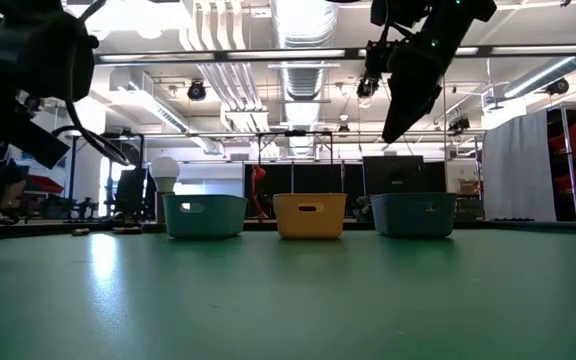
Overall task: Sort batteries
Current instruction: Put the small black battery into the blue bin
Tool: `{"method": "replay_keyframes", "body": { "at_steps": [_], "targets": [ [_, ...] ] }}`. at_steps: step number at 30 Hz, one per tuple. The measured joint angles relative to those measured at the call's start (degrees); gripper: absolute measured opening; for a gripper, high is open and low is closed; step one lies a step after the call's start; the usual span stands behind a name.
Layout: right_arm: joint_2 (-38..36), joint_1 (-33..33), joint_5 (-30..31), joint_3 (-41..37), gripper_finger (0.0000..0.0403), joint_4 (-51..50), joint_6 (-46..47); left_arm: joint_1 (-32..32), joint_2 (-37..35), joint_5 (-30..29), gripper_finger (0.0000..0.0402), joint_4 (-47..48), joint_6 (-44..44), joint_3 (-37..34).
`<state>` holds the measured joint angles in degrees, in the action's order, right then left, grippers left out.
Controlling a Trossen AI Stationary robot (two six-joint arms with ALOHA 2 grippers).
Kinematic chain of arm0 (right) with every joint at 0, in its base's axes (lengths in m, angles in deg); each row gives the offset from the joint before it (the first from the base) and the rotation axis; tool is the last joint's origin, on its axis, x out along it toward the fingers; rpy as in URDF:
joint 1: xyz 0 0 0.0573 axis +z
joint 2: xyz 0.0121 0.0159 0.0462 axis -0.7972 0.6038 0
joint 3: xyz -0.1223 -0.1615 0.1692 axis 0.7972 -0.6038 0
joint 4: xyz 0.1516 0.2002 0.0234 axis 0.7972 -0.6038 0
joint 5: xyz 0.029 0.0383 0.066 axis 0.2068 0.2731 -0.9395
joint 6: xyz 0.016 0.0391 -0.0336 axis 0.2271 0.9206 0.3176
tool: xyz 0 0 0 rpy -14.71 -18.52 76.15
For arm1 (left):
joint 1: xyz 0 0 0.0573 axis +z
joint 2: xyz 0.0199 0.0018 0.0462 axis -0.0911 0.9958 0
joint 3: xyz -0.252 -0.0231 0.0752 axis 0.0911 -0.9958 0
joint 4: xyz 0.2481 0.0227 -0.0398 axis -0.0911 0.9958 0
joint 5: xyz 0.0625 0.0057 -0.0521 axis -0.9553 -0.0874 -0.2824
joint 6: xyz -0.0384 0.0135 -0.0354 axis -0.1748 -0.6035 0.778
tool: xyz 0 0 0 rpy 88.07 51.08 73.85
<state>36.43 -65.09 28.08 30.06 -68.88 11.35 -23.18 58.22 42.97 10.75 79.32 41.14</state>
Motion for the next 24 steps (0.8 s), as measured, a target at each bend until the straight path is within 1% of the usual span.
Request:
{"method": "replay_keyframes", "body": {
  "at_steps": [3,6,10,13,15,19,22,24],
  "targets": [
    [0.0,0.1,0.0,0.0,0.0181,0.0,0.0,0.0,1.9,-0.1,0.0131,0.3,0.6,0.0],
    [0.0,0.5,0.0,0.0,0.0183,0.0,0.1,0.0,4.1,0.1,0.0141,0.6,-0.7,-0.1],
    [0.0,1.4,0.0,0.0,0.0179,0.0,0.1,-0.1,6.7,0.6,0.0144,0.8,-5.0,-0.1],
    [0.0,1.9,0.0,0.0,0.0176,0.0,0.1,-0.1,7.8,2.0,0.0144,1.8,-6.6,0.3],
    [0.0,2.1,0.0,0.0,0.0176,-0.1,0.4,-0.1,8.3,4.7,0.0144,2.7,-7.3,0.6],
    [0.0,2.2,0.0,0.0,0.018,-0.1,0.5,-0.1,8.8,13.7,0.0144,2.8,-9.5,1.0],
    [0.0,2.2,0.0,0.0,0.0183,-0.1,0.5,-0.1,9.7,16.1,0.0144,4.1,-12.3,1.0],
    [0.0,2.3,0.0,0.0,0.0184,-0.1,0.5,-0.1,10.7,16.4,0.0144,5.4,-14.8,1.0]
  ]
}}
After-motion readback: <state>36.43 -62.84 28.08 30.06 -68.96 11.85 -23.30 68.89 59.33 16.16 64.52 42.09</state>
